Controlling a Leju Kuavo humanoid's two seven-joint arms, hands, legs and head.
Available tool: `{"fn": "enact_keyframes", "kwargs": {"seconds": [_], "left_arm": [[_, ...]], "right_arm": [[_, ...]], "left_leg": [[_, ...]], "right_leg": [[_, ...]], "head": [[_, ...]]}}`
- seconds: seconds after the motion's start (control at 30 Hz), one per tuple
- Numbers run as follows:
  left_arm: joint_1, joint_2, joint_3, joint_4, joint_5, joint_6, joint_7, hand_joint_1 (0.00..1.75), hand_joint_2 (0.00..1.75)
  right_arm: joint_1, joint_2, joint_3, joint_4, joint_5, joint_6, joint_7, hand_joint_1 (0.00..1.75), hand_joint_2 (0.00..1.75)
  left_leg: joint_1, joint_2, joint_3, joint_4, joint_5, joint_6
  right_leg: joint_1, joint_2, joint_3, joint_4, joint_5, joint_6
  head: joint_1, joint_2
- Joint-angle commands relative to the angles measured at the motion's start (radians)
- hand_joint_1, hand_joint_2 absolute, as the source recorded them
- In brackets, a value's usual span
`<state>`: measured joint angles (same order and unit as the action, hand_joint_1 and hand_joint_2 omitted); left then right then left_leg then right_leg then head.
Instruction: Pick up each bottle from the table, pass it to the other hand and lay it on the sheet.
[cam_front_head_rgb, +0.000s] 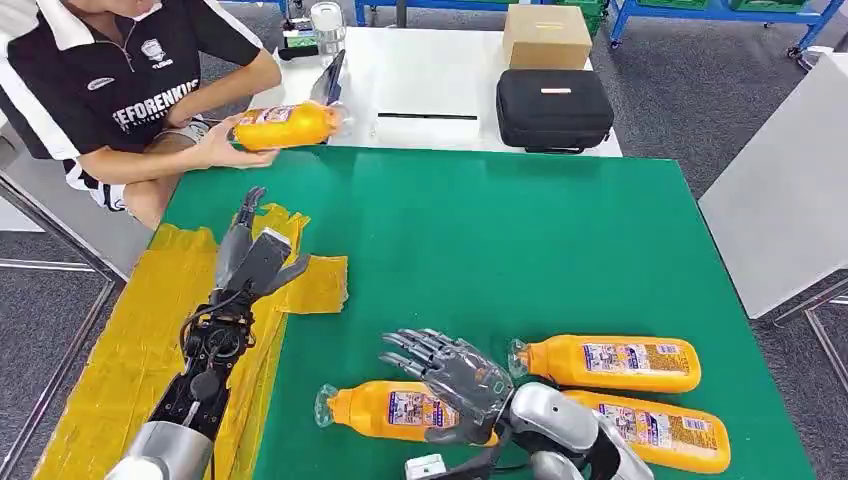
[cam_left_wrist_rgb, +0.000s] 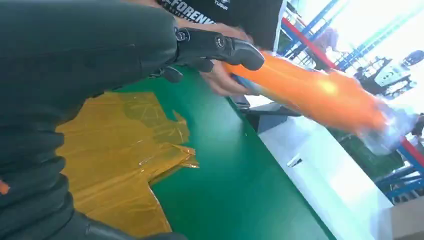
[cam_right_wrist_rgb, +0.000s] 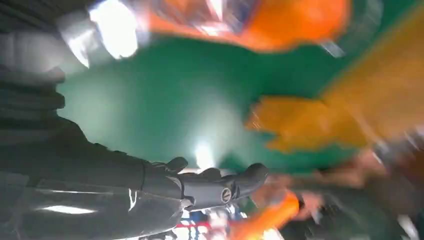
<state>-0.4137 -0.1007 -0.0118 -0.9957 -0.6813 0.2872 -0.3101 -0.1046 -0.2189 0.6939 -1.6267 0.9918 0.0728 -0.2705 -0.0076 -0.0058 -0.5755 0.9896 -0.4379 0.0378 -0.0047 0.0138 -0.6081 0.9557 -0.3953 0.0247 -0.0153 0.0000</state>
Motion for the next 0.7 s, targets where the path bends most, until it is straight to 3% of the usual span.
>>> {"fn": "enact_keyframes", "kwargs": {"seconds": [0.03, 0.2, 0.37, 0.53, 0.57, 0.6, 0.7], "left_arm": [[-0.023, -0.001, -0.001, 0.069, 0.029, 0.042, 0.001, 0.0, 1.75], [-0.02, 0.0, -0.001, 0.063, 0.031, 0.042, 0.002, 0.0, 1.75], [-0.028, -0.003, -0.009, 0.073, 0.034, 0.057, 0.007, 0.0, 1.75], [-0.019, -0.002, -0.017, 0.072, 0.039, 0.071, 0.005, 0.0, 1.75], [-0.005, -0.002, -0.018, 0.056, 0.045, 0.073, 0.002, 0.0, 1.75], [0.006, -0.001, -0.02, 0.042, 0.046, 0.074, 0.0, 0.0, 1.75], [0.021, -0.003, -0.025, 0.02, 0.049, 0.073, -0.003, 0.0, 1.75]], "right_arm": [[-0.006, -0.059, 0.064, 0.187, 0.028, 0.013, 0.051, 0.0, 1.75], [-0.017, -0.052, 0.063, 0.204, 0.032, 0.018, 0.064, 0.0, 1.75], [-0.028, 0.007, 0.059, 0.361, 0.058, 0.05, 0.131, 0.0, 1.75], [-0.031, 0.058, 0.043, 0.433, 0.097, 0.01, 0.17, 0.0, 1.75], [-0.036, 0.09, 0.02, 0.468, 0.141, -0.05, 0.194, 0.0, 1.75], [-0.04, 0.109, 0.007, 0.49, 0.169, -0.078, 0.21, 1.57, 1.75], [-0.051, 0.141, -0.003, 0.537, 0.236, -0.088, 0.272, 1.75, 1.75]], "left_leg": [[0.0, 0.0, 0.005, -0.002, -0.001, -0.002], [0.0, 0.001, 0.003, -0.001, -0.001, -0.002], [0.001, 0.001, 0.005, -0.002, -0.001, -0.002], [0.001, 0.001, 0.007, -0.002, -0.002, -0.003], [0.002, 0.002, 0.01, -0.002, -0.003, -0.004], [0.001, 0.002, 0.008, -0.002, -0.002, -0.003], [0.001, 0.003, 0.01, -0.002, -0.002, -0.004]], "right_leg": [[0.0, -0.001, 0.005, -0.002, -0.001, 0.0], [0.0, -0.001, 0.004, -0.001, -0.001, 0.0], [0.001, 0.0, 0.005, -0.002, -0.001, 0.0], [0.001, -0.001, 0.008, -0.002, -0.002, -0.001], [0.002, -0.001, 0.01, -0.003, -0.002, -0.001], [0.001, 0.0, 0.007, -0.002, -0.001, -0.001], [0.001, 0.002, 0.008, -0.002, -0.001, -0.001]], "head": [[0.0, 0.0], [0.0, 0.0], [0.0, 0.0], [0.0, 0.0], [0.0, 0.0], [0.0, 0.0], [0.0, 0.0]]}}
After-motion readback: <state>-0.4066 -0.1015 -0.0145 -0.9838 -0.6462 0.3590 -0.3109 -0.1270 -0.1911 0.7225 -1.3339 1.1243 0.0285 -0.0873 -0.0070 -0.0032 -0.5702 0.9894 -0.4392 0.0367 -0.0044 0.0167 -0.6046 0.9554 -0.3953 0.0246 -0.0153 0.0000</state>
